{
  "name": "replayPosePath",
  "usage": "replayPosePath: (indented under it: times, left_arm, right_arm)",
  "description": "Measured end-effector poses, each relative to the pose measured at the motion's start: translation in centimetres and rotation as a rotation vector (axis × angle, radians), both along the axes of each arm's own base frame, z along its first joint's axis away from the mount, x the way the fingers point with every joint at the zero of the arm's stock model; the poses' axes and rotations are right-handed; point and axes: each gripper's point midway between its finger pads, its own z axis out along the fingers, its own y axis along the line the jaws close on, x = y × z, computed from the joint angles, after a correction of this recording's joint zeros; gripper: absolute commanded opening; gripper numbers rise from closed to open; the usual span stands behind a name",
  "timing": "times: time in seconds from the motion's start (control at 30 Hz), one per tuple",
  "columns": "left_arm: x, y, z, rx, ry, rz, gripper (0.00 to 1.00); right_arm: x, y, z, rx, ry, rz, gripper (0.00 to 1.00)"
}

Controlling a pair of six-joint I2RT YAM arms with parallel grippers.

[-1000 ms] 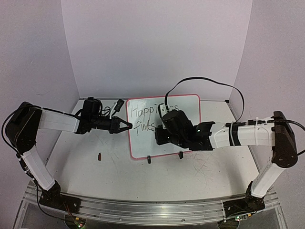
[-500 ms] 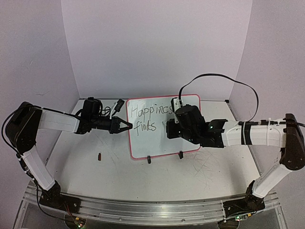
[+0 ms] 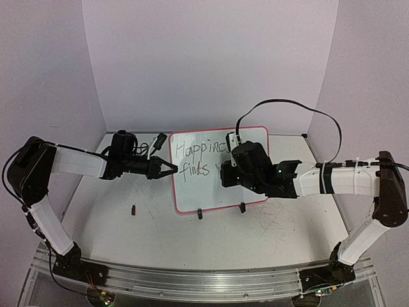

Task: Write a sentence on the whiteboard

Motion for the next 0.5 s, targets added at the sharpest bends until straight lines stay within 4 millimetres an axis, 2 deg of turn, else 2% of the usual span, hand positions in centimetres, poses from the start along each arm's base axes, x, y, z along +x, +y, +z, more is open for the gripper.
replayPosePath:
  times: [0.5]
  left_arm:
    - [0.03, -0.03, 0.06, 0.002, 0.0, -0.001, 0.0]
  right_arm:
    - [0.11, 0.3, 0.07, 0.006, -0.003, 0.003, 0.0]
